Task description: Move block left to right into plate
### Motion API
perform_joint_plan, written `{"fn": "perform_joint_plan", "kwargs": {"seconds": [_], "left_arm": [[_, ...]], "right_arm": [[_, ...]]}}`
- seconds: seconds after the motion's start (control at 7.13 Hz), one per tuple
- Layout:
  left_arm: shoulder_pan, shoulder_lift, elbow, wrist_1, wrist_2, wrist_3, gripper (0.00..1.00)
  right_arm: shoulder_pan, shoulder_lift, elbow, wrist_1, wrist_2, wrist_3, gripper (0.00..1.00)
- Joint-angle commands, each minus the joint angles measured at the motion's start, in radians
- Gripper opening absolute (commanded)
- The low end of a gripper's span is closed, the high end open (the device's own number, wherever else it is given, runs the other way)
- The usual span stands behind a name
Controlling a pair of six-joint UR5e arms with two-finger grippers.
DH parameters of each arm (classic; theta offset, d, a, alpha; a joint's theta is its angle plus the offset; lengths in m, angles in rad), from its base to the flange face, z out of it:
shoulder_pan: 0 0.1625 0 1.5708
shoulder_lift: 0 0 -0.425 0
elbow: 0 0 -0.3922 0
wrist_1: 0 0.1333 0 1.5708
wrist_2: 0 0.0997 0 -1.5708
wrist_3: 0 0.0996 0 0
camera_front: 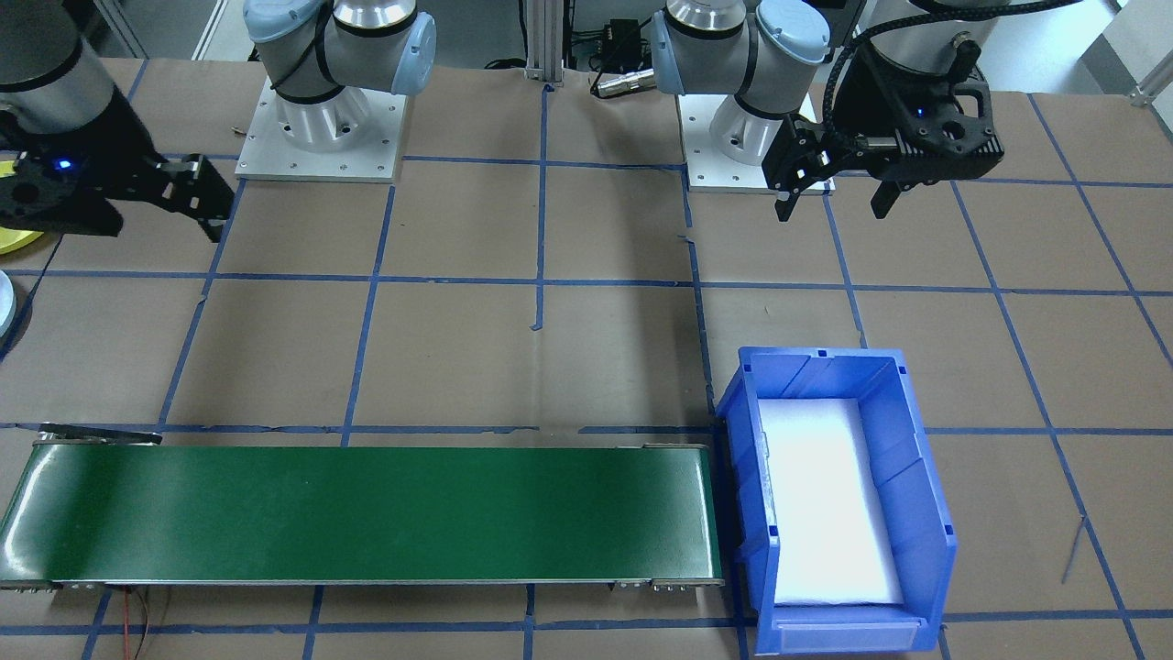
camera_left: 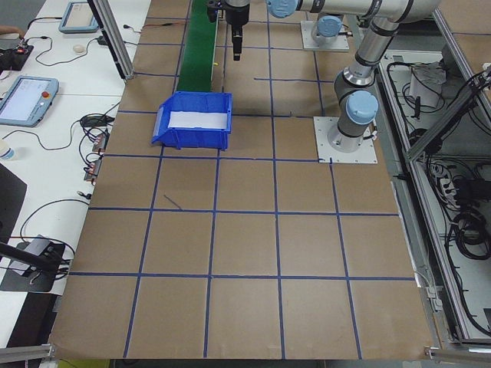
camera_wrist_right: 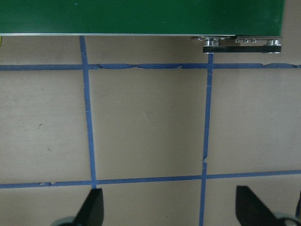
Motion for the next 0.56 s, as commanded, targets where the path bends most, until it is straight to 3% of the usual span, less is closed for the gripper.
{"fn": "perform_joint_plan", "kwargs": {"seconds": [0.0, 0.14, 0.42], "left_arm": [[0.0, 0.0, 0.0, 0.0, 0.001, 0.0, 1.0], [0.002, 0.0, 0.0, 0.0, 0.002, 0.0, 1.0], [0.0, 0.001, -0.002, 0.0, 0.002, 0.0, 1.0]], "right_arm": [[0.154, 0.002, -0.003, 0.025, 0.008, 0.12, 1.0], [0.162, 0.004, 0.004, 0.025, 0.036, 0.121, 1.0], [0.156, 0.005, 0.006, 0.026, 0.031, 0.121, 1.0]]}}
